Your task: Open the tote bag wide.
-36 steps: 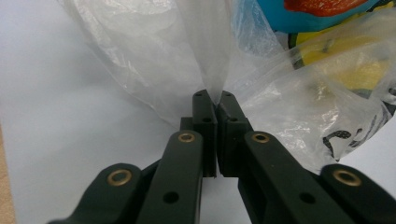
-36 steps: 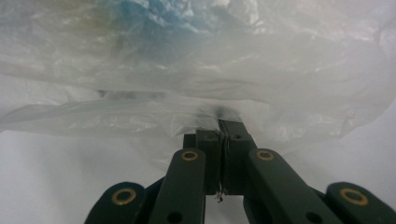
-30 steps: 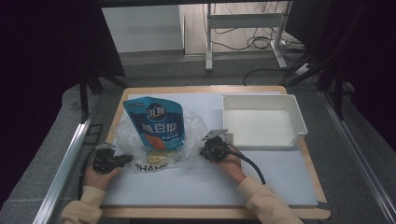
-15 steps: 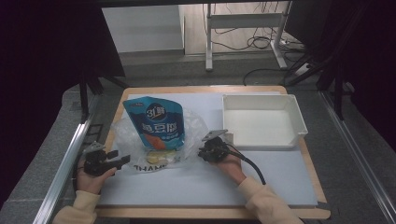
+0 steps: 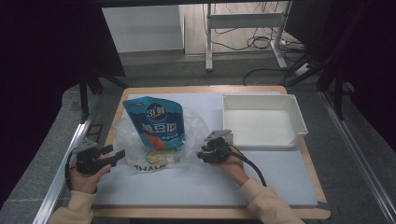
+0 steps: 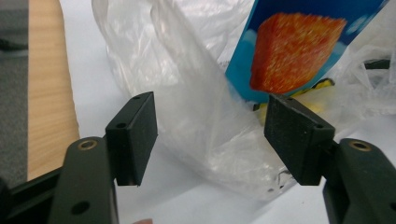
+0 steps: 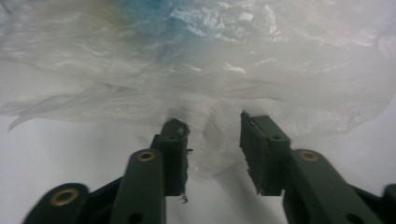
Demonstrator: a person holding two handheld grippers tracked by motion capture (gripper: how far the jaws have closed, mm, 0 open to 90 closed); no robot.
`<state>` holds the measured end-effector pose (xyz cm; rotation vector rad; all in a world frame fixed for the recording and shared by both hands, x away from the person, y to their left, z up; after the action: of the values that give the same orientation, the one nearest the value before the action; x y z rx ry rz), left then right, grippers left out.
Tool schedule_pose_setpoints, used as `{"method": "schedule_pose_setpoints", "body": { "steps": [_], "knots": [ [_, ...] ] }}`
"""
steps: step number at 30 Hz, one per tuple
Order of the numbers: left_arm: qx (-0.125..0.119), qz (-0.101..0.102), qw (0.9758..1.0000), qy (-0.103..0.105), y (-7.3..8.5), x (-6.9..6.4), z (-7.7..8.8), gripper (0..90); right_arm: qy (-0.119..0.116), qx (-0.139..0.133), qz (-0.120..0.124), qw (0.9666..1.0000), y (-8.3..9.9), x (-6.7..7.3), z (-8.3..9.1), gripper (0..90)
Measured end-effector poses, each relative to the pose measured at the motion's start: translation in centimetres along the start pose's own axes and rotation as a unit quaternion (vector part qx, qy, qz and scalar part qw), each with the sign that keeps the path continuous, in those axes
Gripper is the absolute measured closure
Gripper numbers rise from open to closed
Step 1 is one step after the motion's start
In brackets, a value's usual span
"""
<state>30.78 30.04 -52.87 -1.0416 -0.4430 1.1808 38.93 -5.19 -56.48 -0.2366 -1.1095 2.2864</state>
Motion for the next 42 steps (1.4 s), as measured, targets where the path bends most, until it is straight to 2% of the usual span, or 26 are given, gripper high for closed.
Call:
{"method": "schedule_pose_setpoints", "body": {
  "steps": [1, 5, 7, 8, 9, 10, 12, 13, 15, 17, 18, 19, 20, 24, 26, 31, 34, 35, 38, 39, 42],
  "knots": [
    [-0.005, -0.003, 1.0, -0.001, -0.2, -0.1, 0.2, 36.4, 0.0, -0.016, -0.003, 0.9999, -0.3, 0.0, 0.7, 54.7],
    [-0.009, -0.006, 0.9999, 0.0, -0.4, -0.3, 0.4, 37.2, 0.0, -0.033, -0.008, 0.9994, -0.7, 0.0, 1.8, 50.4],
    [-0.013, -0.006, 0.9999, 0.0, -0.5, -0.3, 0.6, 37.5, 0.004, -0.048, -0.009, 0.9988, -0.9, 0.1, 3.2, 46.8],
    [-0.013, -0.006, 0.9999, 0.0, -0.5, -0.3, 0.6, 37.6, 0.004, -0.048, -0.009, 0.9988, -0.9, 0.1, 3.2, 46.8],
    [-0.017, -0.007, 0.9998, 0.0, -0.7, -0.3, 0.7, 37.6, 0.006, -0.063, -0.007, 0.998, -1.1, 0.1, 4.3, 44.6],
    [-0.017, -0.007, 0.9998, 0.0, -0.7, -0.3, 0.7, 37.6, 0.006, -0.063, -0.007, 0.998, -1.1, 0.1, 4.3, 44.6],
    [-0.019, -0.007, 0.9998, 0.0, -0.9, -0.3, 0.9, 37.6, 0.007, -0.082, -0.006, 0.9966, -1.4, 0.3, 5.9, 42.2],
    [-0.022, -0.008, 0.9997, 0.0, -1.1, -0.3, 1.0, 37.6, 0.007, -0.082, -0.006, 0.9966, -1.4, 0.3, 5.9, 42.2],
    [-0.028, -0.008, 0.9996, -0.003, -1.5, -0.2, 1.4, 37.4, 0.008, -0.097, -0.003, 0.9953, -1.9, 0.3, 7.0, 41.2],
    [-0.031, -0.009, 0.9995, -0.004, -1.9, -0.1, 1.7, 36.5, 0.012, -0.121, -0.005, 0.9926, -3.1, 0.1, 8.5, 38.9],
    [-0.032, -0.008, 0.9994, -0.005, -2.1, 0.0, 1.7, 36.5, 0.012, -0.121, -0.005, 0.9926, -3.1, 0.1, 8.5, 38.9],
    [-0.036, -0.007, 0.9993, -0.007, -2.7, 0.1, 1.8, 35.5, 0.014, -0.134, -0.006, 0.9909, -4.2, 0.0, 9.1, 35.8],
    [-0.036, -0.007, 0.9993, -0.007, -2.7, 0.1, 1.8, 35.0, 0.014, -0.134, -0.006, 0.9909, -4.2, 0.0, 9.1, 35.8],
    [-0.038, -0.006, 0.9992, -0.008, -3.8, 0.5, 1.5, 32.8, 0.009, -0.145, 0.009, 0.9893, -6.9, 0.4, 9.1, 28.7],
    [-0.033, -0.006, 0.9994, -0.012, -4.2, 0.9, 1.2, 32.2, 0.009, -0.144, 0.012, 0.9894, -7.4, 0.5, 8.9, 28.1],
    [-0.013, 0.003, 0.9994, -0.031, -4.9, 2.9, -0.4, 31.2, -0.005, -0.133, 0.007, 0.9911, -9.1, 0.6, 6.8, 25.2],
    [-0.009, 0.005, 0.9995, -0.031, -5.1, 3.2, -1.0, 32.1, -0.006, -0.129, 0.008, 0.9916, -9.4, 0.7, 6.2, 24.8],
    [-0.005, 0.008, 0.9996, -0.025, -5.4, 3.2, -1.6, 33.5, -0.008, -0.126, 0.007, 0.992, -9.7, 0.8, 5.8, 24.4],
    [0.001, 0.008, 0.9997, -0.025, -5.7, 3.4, -2.1, 38.2, -0.009, -0.124, 0.007, 0.9923, -10.0, 0.9, 5.5, 23.6],
    [0.001, 0.014, 0.9996, -0.026, -5.8, 3.5, -2.3, 38.2, -0.008, -0.122, 0.007, 0.9925, -10.2, 0.9, 5.3, 23.2],
    [0.009, 0.015, 0.9993, -0.033, -5.4, 3.8, -3.0, 49.0, -0.005, -0.105, 0.01, 0.9944, -10.3, 0.9, 4.4, 21.1]
  ]
}}
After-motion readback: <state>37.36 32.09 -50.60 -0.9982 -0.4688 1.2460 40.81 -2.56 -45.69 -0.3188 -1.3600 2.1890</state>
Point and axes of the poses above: each handheld gripper's, and its own axes: z roughly backward along the jaws, y roughly out of its underside, x roughly to its left, the point moved 6 cm from there along -z, roughly forward along the jaws, and after that the axes turned 3 degrees about -x, right-handed, at the moved point
